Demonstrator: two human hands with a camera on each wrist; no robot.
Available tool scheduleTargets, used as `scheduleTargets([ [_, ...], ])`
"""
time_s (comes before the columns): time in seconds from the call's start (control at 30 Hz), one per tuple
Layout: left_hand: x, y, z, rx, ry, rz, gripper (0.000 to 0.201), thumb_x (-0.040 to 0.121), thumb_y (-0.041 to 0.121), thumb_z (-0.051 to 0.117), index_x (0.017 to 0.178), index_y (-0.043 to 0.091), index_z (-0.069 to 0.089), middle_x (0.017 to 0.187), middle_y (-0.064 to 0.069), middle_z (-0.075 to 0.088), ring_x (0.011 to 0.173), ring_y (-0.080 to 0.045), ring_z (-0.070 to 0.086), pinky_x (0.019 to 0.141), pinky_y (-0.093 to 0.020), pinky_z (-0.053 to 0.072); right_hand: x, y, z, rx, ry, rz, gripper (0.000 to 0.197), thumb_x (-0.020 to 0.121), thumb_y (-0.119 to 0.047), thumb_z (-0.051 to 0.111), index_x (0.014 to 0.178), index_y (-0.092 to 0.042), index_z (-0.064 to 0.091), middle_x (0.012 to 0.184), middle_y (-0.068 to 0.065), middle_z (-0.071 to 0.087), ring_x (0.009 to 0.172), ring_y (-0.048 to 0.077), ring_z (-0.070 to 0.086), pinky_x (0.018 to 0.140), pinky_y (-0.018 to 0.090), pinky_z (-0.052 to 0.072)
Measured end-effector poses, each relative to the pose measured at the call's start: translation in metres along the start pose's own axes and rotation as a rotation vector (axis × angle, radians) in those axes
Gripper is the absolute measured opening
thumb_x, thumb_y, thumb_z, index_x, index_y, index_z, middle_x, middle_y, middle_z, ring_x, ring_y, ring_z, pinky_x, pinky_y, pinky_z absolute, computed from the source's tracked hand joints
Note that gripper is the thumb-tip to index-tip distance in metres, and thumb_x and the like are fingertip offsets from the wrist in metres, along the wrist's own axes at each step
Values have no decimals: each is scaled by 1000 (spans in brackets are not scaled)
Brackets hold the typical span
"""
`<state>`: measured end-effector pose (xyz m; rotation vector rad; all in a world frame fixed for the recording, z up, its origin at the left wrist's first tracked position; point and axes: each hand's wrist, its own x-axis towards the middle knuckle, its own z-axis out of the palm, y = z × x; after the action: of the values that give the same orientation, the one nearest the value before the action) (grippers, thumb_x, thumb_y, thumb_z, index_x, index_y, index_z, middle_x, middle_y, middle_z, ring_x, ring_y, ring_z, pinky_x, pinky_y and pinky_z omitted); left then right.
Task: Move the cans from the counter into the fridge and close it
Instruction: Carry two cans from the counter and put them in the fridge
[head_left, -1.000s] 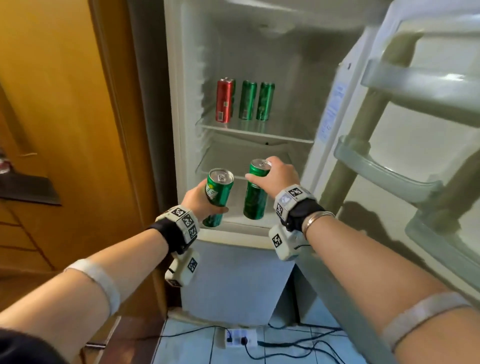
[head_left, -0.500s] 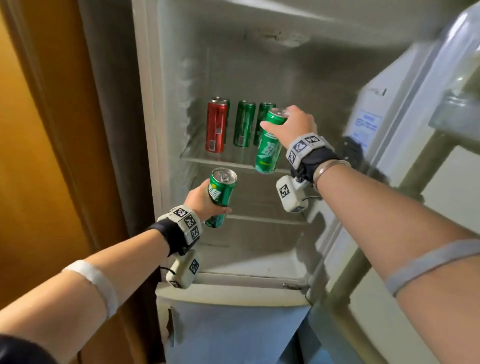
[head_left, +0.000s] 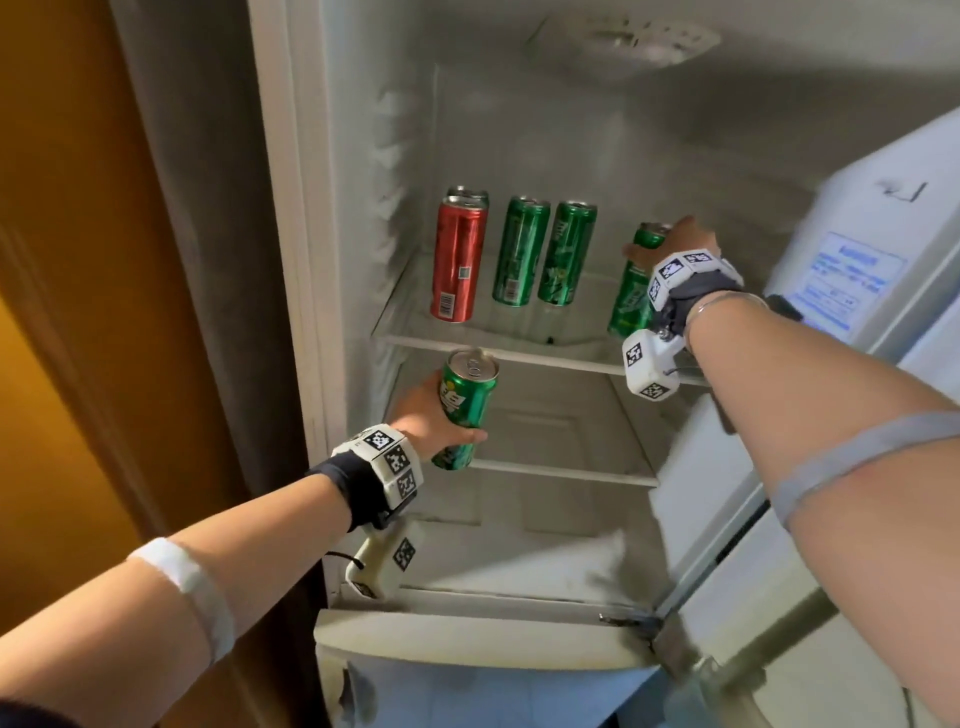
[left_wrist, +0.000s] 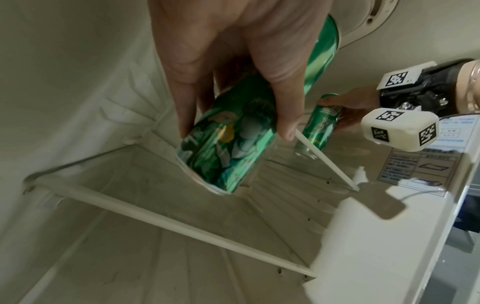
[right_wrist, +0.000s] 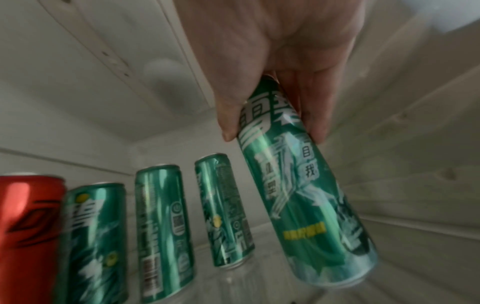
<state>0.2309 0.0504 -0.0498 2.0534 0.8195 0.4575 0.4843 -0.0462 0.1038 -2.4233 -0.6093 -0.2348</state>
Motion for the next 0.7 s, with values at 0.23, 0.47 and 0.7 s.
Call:
scheduleTargets([
  [0.23, 14, 1, 9, 24, -16, -18, 75, 62, 24, 84, 126, 17, 45, 125, -3, 60, 117, -23, 55, 102, -34, 42, 17, 10, 15, 18, 8, 22, 66, 83, -39, 68, 133, -5, 42, 133, 17, 53, 120, 34, 53, 94, 38, 45],
  [0.47, 15, 11, 14, 43, -35, 8, 73, 64, 24, 82, 126, 17, 45, 127, -3, 59, 118, -23, 55, 98, -32, 41, 4, -5, 24, -250, 80, -199, 50, 84, -34, 60, 129, -16, 49, 145, 11, 33, 135, 37, 27, 113, 47, 21],
  [0.7, 16, 22, 13, 67, -7, -2, 70, 66, 21, 82, 126, 12, 46, 129, -7, 57, 120, -25, 54, 98, -30, 40, -63, -49, 36, -130, -176, -431, 31, 97, -29, 43, 109, -13, 67, 114, 7, 66, 105, 25, 61, 88, 29, 48],
])
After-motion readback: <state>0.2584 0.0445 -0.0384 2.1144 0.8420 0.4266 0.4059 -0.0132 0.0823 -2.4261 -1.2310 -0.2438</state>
